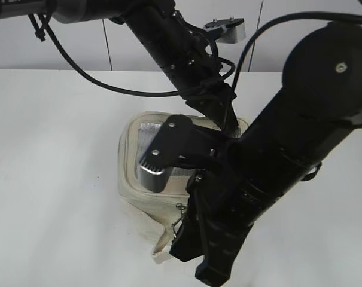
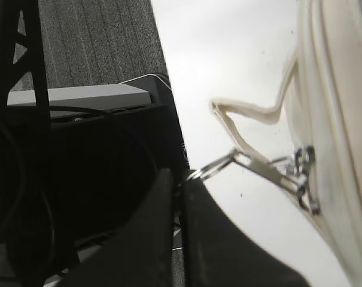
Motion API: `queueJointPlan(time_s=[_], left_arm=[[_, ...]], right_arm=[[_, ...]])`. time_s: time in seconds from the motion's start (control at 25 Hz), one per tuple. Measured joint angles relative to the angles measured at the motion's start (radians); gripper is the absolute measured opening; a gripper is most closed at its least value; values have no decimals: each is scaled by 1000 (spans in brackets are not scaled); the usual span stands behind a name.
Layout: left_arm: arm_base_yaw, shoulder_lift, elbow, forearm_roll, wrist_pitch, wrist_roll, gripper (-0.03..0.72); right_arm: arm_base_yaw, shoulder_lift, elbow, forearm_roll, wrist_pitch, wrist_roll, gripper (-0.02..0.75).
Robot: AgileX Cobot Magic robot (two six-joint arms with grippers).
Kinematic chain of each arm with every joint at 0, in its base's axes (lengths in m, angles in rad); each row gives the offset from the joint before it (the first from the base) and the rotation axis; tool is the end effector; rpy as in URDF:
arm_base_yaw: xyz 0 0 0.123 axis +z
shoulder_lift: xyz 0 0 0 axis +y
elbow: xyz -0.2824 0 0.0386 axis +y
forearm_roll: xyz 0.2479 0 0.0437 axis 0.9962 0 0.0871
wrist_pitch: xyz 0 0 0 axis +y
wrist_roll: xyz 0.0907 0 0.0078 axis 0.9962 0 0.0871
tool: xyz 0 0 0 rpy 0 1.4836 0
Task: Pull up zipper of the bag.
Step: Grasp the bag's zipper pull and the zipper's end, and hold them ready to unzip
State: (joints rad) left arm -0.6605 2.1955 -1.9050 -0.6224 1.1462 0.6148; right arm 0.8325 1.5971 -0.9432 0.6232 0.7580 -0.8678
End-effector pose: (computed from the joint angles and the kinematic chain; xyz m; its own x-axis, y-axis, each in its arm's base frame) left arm 0.3411 -0.3263 0.2268 -0.5058 0.7379 -0.4468 0.8535 0.3528 -0.3835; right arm 0.1733 0.2448 0.2098 -0.2955 -0.8380 -0.4587 -0.9515 0.2149 0.2203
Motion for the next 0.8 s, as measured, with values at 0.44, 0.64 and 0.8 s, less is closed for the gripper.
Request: queueJointPlan(time_s=[0.44, 0.64, 0.8], left_arm=[[1, 0, 0, 8, -5, -2, 78], [1, -17, 0, 44, -5, -8, 151], [3, -63, 0, 115, -4, -12, 295]], right_arm=[[26, -5, -22, -36, -7, 215, 131], [28, -94, -22, -127, -47, 447, 408], [28, -173, -22, -237, -35, 596, 572]])
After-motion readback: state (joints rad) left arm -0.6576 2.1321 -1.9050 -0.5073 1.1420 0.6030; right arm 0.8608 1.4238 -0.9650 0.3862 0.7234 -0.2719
